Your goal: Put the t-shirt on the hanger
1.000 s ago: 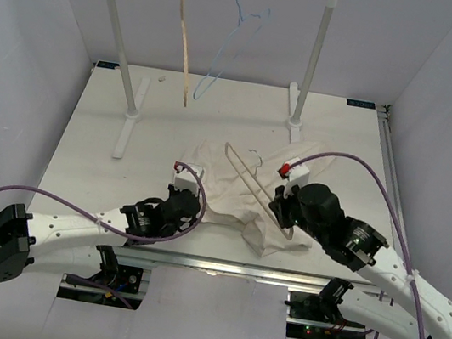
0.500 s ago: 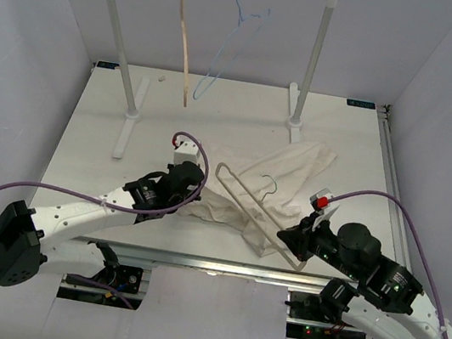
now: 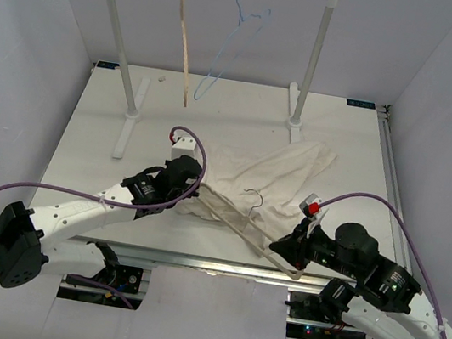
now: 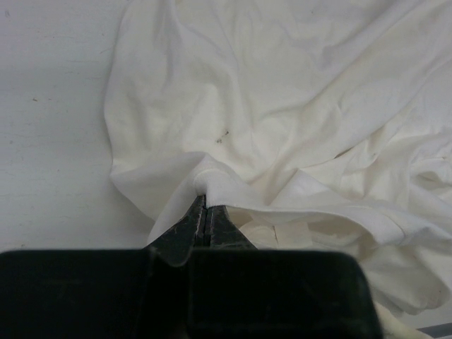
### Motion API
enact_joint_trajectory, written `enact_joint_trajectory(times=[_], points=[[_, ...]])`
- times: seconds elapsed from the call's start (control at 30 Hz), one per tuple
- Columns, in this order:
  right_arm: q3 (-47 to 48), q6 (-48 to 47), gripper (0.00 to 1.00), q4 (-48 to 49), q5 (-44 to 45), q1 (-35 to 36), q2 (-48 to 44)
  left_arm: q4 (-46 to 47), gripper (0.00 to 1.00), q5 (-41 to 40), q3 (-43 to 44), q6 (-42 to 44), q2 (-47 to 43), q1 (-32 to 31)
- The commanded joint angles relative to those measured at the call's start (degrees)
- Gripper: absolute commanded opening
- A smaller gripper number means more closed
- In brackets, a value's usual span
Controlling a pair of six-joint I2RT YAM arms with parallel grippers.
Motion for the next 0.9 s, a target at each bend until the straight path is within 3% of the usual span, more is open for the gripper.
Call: enact_joint_trajectory(times=[0.0,0.43,0.87], points=[[0.23,-0.9,0.08,2.94,-1.83,0.39,0.39,-0.34,0.0,0.43,2.45,0.16,-0.78,0.82],[0.67,-0.77,0.08,2.53,4.06,0.37,1.21,-1.89,0.0,1.6,2.16,0.33,-3.73,1.15],[0.24,-1.01,0.08,3.22,4.09,0.33,2.46,-2.01,0.0,2.57,2.32,0.42,-5.32,1.15]])
